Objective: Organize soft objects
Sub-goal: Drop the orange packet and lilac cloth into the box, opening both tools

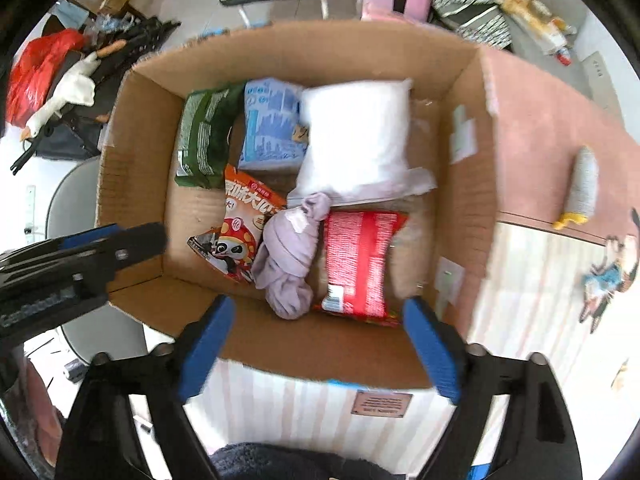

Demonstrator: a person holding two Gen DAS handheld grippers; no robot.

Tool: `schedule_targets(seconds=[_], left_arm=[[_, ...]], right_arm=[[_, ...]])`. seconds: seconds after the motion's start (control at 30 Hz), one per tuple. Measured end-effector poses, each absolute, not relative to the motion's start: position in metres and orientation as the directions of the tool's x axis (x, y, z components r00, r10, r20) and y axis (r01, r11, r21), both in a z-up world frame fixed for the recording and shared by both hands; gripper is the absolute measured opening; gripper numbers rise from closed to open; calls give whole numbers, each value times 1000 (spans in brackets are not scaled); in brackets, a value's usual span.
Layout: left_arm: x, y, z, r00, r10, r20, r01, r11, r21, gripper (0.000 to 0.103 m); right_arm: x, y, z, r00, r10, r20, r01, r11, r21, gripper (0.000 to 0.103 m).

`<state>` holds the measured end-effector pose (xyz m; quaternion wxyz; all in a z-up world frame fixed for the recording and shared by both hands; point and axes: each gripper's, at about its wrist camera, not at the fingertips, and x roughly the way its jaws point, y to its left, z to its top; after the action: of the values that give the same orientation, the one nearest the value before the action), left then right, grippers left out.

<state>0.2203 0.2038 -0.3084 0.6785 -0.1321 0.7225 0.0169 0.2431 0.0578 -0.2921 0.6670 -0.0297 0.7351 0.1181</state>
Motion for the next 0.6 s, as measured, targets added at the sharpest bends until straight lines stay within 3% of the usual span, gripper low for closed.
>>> schedule_targets(seconds=[0.2,0.23,0.27,0.37,0.6], left_arm=[[200,206,-261,91,-125,-988,-211,967,-142,58],[196,204,-257,104,-119,-987,-215,967,-139,63],[193,204,-252,121,-112,-986,-217,967,-137,78],[181,198,-239,170,-61,-984,-218,971,-98,97],[159,185,-215,220,-4,-975,-232,971,-57,99]], right_arm=[[222,48,-257,-11,131,-991,-171,977,131,103],[218,47,-250,13,127,-992,-172,977,123,103],[217,45,-245,32,123,-992,-174,978,116,103],[208,41,-229,88,115,-989,-187,978,97,103],[188,20,-180,165,142,-976,-200,974,107,103]])
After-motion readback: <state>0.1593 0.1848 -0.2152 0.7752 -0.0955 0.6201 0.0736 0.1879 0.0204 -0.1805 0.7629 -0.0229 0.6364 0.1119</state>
